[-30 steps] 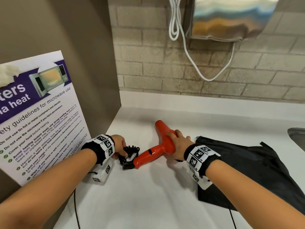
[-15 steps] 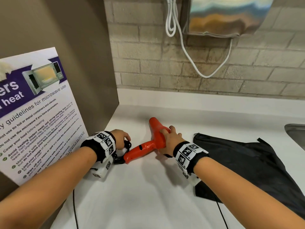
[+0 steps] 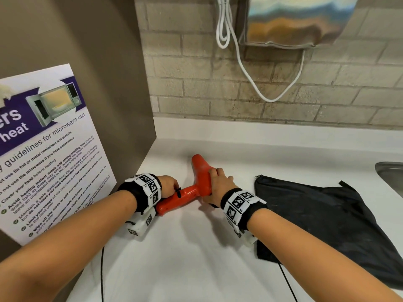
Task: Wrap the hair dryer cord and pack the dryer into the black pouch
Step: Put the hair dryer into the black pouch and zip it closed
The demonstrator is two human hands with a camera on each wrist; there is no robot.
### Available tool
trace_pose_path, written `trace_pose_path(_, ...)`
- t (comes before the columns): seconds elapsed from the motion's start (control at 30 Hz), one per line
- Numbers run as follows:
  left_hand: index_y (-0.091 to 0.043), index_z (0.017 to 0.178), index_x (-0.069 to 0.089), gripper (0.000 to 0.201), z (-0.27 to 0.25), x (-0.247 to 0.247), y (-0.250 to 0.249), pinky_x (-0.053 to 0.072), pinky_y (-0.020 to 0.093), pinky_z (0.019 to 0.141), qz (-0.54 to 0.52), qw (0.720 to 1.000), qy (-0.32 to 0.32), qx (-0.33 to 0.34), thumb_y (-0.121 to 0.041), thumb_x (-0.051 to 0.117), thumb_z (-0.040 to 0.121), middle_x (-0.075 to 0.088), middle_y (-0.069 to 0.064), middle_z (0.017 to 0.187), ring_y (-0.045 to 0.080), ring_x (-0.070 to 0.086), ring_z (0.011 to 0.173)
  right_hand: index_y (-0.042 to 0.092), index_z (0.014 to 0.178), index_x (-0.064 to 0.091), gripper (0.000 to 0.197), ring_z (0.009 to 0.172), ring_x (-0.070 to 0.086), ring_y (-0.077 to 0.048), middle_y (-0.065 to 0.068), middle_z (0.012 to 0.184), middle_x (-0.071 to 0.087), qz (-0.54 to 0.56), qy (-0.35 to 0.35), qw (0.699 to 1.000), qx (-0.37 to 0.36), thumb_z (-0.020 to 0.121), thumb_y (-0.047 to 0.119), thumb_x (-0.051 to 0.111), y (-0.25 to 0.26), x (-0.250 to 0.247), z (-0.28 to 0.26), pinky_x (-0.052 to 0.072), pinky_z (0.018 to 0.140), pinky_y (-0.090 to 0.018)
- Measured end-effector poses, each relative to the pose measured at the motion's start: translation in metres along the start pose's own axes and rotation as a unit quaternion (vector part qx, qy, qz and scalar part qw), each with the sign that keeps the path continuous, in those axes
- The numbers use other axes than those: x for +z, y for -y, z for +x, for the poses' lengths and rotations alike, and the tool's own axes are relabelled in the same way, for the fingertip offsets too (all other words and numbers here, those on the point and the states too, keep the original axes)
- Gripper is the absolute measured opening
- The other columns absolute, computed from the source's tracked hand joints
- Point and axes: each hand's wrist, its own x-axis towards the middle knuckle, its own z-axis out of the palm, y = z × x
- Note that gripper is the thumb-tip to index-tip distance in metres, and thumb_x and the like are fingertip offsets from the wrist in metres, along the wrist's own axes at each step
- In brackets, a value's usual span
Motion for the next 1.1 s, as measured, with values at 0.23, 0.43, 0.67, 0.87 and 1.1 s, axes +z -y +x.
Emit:
trace_pose_path(0.23, -0.018, 0.132, 0.05, 0.043, -0.004, 0.0, 0.002, 0.043, 0.035, 0.103, -0.007, 0.999, 0.033, 0.003, -0.008, 0.037, 0.092, 0.056, 0.007, 0.131, 0.024, 0.055, 0.117, 0.017, 0.132, 0.027, 0.079, 0.113, 0.036, -0.037, -0.008, 0.133, 0.031, -0.002, -0.004, 1.0, -0.013, 0.07, 0.033, 0.073, 0.001, -0.001, -0.002, 0.044, 0.089, -0.044)
trace_pose_path(0.43, -0.016, 0.135, 0.046, 0.043, -0.009, -0.011, 0.0, 0.041, 0.027, 0.1, -0.032, 0.999, 0.024, 0.001, -0.019, 0.047, 0.092, 0.052, 0.004, 0.136, 0.02, 0.053, 0.12, 0.024, 0.138, 0.024, 0.076, 0.111, 0.038, -0.035, -0.011, 0.125, 0.031, -0.001, -0.003, 1.0, -0.03, 0.075, 0.034, 0.065, -0.007, -0.009, -0.004, 0.044, 0.089, -0.041)
trace_pose_path(0.67, -0.016, 0.113, 0.064, 0.032, -0.03, -0.039, -0.052, 0.043, 0.03, 0.096, 0.011, 0.996, -0.078, 0.051, -0.035, 0.053, 0.089, 0.063, 0.002, 0.12, 0.019, 0.056, 0.112, 0.02, 0.134, 0.036, 0.058, 0.117, 0.049, -0.025, -0.009, 0.132, 0.04, 0.048, 0.035, 0.998, -0.004, 0.083, 0.033, 0.058, -0.052, -0.056, -0.009, 0.042, 0.094, -0.034)
trace_pose_path(0.87, -0.019, 0.101, 0.067, 0.024, -0.038, -0.04, -0.147, 0.045, 0.024, 0.072, -0.061, 0.987, -0.07, 0.13, -0.034, 0.058, 0.086, 0.067, -0.001, 0.093, 0.015, 0.058, 0.082, 0.017, 0.128, 0.046, 0.049, 0.121, 0.046, -0.026, -0.011, 0.134, 0.045, 0.029, 0.015, 0.995, 0.097, 0.084, 0.035, 0.059, -0.129, -0.094, -0.013, 0.037, 0.099, -0.029)
trace_pose_path(1.1, -0.01, 0.136, 0.042, 0.049, 0.009, -0.013, -0.224, 0.041, 0.026, 0.092, 0.004, 0.989, -0.003, 0.149, -0.029, 0.05, 0.092, 0.047, 0.01, 0.138, 0.027, 0.048, 0.122, 0.012, 0.135, 0.038, 0.046, 0.13, 0.04, -0.028, -0.011, 0.143, 0.041, -0.056, 0.074, 0.977, 0.194, 0.092, 0.023, 0.048, -0.221, -0.103, -0.02, 0.033, 0.105, -0.032)
